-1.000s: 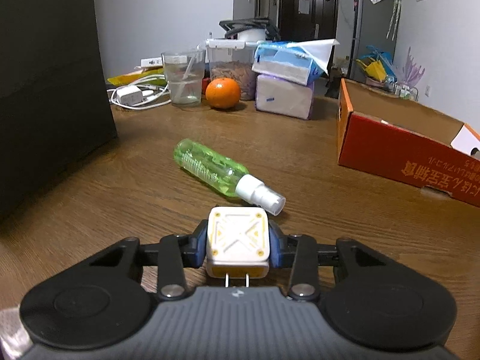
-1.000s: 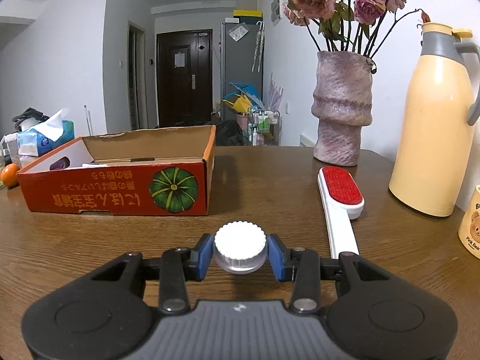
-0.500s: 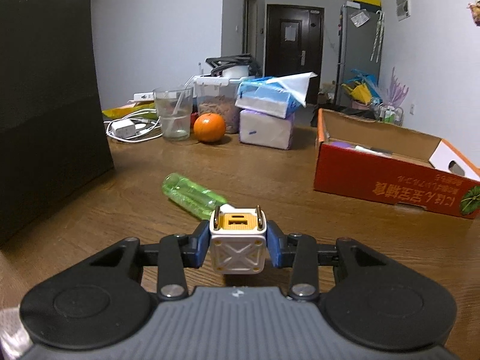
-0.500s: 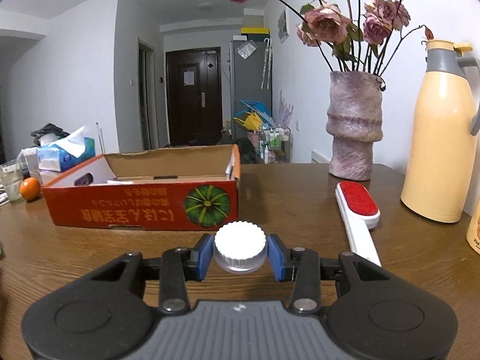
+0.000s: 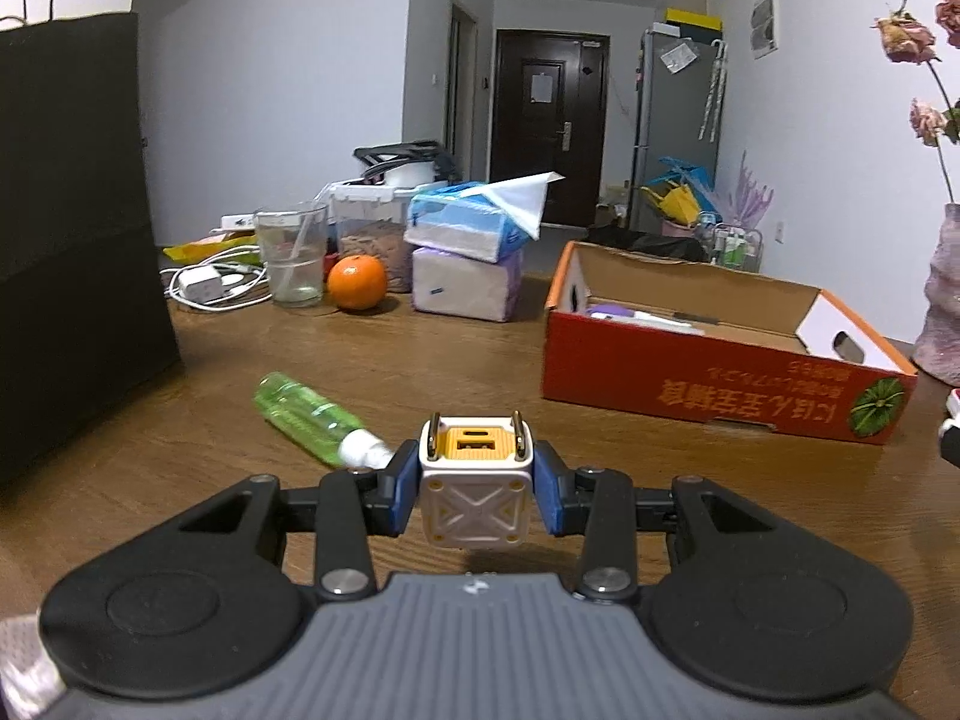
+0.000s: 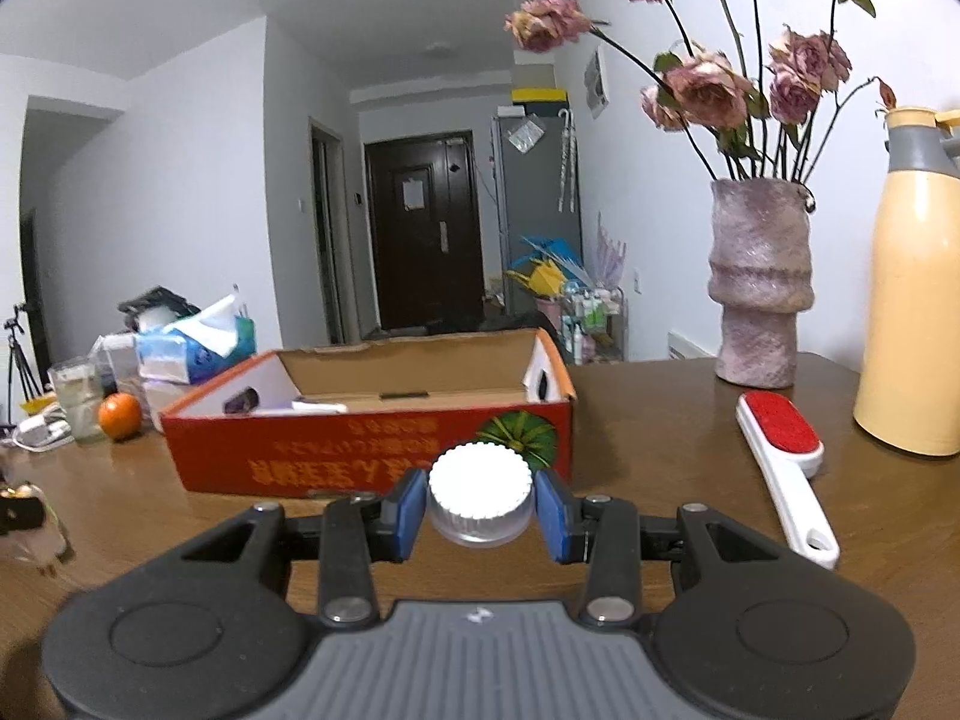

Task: Organize rigid objects
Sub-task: 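Carry the plug charger and white cap over the cardboard box with both tools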

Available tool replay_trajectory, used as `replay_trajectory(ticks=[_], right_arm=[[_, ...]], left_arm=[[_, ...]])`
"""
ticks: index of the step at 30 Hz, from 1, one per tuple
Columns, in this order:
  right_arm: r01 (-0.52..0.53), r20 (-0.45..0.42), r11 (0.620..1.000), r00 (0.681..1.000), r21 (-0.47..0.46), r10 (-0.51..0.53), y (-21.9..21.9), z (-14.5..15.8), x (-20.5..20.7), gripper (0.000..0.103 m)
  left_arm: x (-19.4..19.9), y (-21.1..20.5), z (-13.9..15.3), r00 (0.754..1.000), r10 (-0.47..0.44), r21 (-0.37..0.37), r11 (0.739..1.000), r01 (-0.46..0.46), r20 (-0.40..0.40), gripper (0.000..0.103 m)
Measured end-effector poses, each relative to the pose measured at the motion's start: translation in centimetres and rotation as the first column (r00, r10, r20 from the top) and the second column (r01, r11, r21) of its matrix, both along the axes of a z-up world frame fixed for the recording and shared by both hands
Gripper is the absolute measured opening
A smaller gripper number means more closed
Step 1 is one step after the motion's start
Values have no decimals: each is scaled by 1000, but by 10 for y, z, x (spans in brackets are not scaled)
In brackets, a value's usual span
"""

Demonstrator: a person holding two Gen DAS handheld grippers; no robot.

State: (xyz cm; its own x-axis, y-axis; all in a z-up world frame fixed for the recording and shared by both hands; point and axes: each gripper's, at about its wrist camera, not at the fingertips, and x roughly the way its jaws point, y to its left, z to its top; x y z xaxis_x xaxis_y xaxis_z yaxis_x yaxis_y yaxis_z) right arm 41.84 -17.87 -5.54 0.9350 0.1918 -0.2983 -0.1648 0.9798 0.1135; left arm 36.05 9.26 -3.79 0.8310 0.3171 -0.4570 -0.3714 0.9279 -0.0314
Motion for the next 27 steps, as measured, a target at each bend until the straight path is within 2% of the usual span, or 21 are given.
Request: replay_trajectory(ticks=[14, 27], right_arm=[[-23, 62, 999, 998, 49, 20, 24, 8, 8, 39], [-32, 71, 997, 997, 73, 27, 31, 9, 36, 39]], left_arm=[[34, -33, 19, 997, -67, 35, 997, 66, 26, 40], [68, -52, 29, 993, -99, 37, 995, 96, 69, 40]])
